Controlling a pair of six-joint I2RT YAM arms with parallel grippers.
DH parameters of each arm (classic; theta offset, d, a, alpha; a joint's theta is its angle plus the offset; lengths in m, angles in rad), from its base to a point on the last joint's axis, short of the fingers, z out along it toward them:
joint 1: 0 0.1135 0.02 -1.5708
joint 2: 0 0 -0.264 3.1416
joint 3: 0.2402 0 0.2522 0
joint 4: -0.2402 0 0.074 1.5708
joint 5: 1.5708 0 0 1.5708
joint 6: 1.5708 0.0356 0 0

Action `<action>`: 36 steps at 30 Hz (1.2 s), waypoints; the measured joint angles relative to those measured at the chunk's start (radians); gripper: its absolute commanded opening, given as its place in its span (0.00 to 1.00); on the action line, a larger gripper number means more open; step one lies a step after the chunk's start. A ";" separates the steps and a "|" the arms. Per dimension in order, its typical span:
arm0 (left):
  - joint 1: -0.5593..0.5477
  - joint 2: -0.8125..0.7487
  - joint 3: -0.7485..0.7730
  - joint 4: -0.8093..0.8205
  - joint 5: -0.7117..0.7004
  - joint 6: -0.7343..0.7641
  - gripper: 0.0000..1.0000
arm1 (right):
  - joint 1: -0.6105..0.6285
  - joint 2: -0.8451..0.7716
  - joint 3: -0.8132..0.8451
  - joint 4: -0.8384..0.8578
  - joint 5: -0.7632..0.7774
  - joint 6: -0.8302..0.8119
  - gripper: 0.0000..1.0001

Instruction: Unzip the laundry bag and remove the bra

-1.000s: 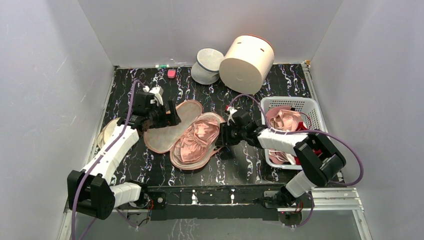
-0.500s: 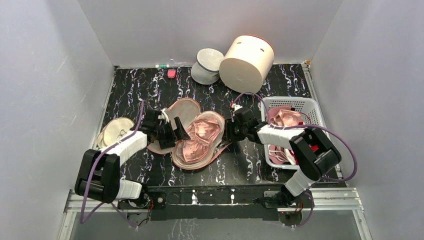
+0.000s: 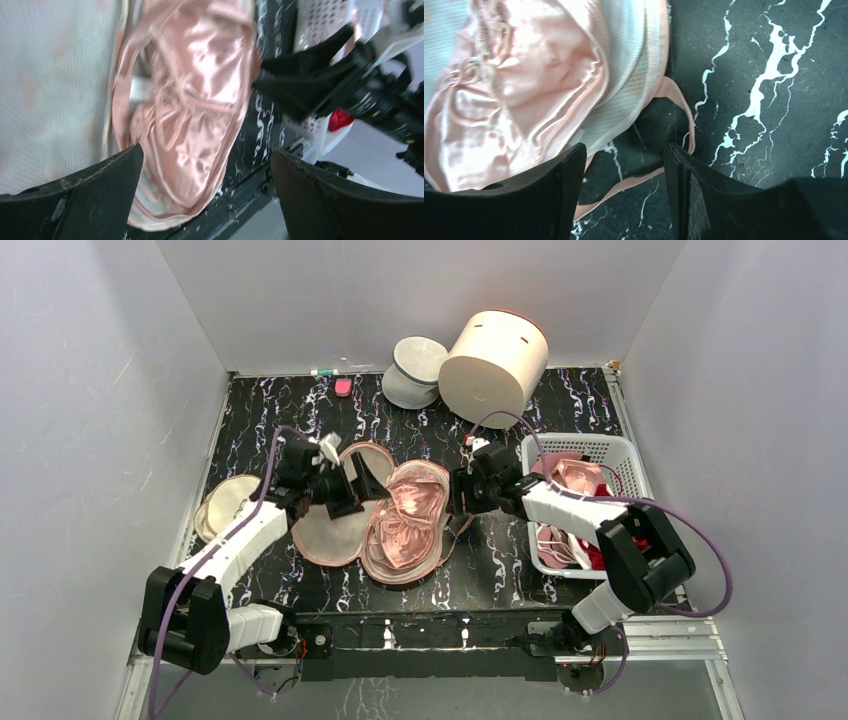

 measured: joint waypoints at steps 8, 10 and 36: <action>0.000 0.191 0.282 0.025 -0.098 0.114 0.98 | 0.000 -0.131 -0.010 0.010 -0.117 0.050 0.71; 0.005 0.289 0.314 0.048 -0.120 0.120 0.98 | 0.000 -0.143 -0.021 0.042 -0.149 0.074 0.74; 0.109 0.244 0.413 0.068 -0.103 0.227 0.98 | -0.037 -0.007 -0.031 0.175 -0.251 0.286 0.66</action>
